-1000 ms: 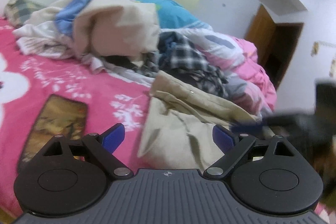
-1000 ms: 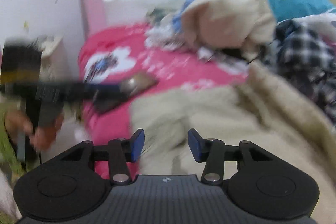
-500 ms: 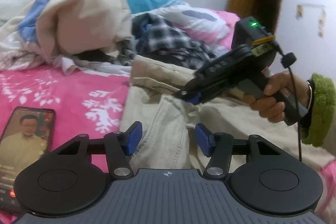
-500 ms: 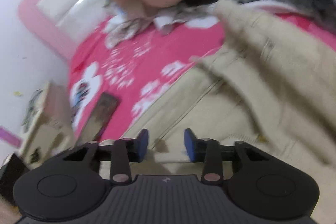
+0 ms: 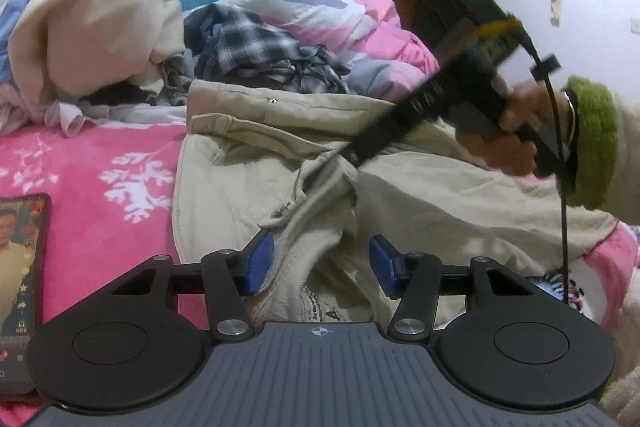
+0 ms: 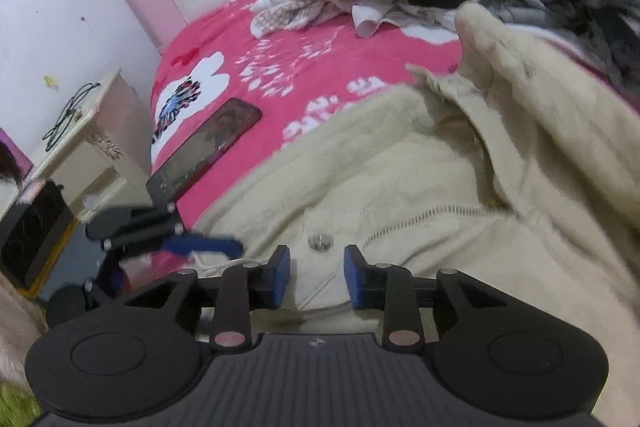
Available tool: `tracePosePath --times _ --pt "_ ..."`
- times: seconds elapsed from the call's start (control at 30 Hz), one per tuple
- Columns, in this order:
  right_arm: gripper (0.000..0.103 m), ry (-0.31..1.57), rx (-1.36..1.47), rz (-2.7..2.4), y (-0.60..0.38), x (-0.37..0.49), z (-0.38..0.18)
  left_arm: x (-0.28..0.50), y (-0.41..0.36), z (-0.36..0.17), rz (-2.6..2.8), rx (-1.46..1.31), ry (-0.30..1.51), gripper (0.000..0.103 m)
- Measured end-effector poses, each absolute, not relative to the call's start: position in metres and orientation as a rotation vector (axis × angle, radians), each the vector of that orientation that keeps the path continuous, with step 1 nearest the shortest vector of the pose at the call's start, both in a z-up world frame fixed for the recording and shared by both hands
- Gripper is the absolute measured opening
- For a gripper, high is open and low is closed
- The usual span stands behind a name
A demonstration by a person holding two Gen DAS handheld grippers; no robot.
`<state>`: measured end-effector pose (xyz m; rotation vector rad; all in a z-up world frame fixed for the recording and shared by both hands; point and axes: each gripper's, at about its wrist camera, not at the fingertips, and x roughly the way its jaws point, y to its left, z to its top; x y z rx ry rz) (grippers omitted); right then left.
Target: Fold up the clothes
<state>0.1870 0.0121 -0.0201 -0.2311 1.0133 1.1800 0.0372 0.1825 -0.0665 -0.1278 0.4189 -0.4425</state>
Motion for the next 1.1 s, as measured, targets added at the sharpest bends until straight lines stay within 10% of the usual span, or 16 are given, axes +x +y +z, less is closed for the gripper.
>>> tracePosePath --times 0.53,0.73,1.1 --pt "0.051 1.261 -0.899 0.985 0.126 0.170 -0.030 0.029 0.183 -0.069 -0.470 -0.102 0.390 0.055" --pt "0.016 1.161 -0.958 0.919 0.130 0.159 -0.020 0.024 0.190 -0.069 -0.466 -0.118 0.365 0.054" --pt "0.009 0.920 -0.499 0.811 0.117 0.181 0.023 0.021 0.216 -0.067 -0.385 -0.243 0.335 0.054"
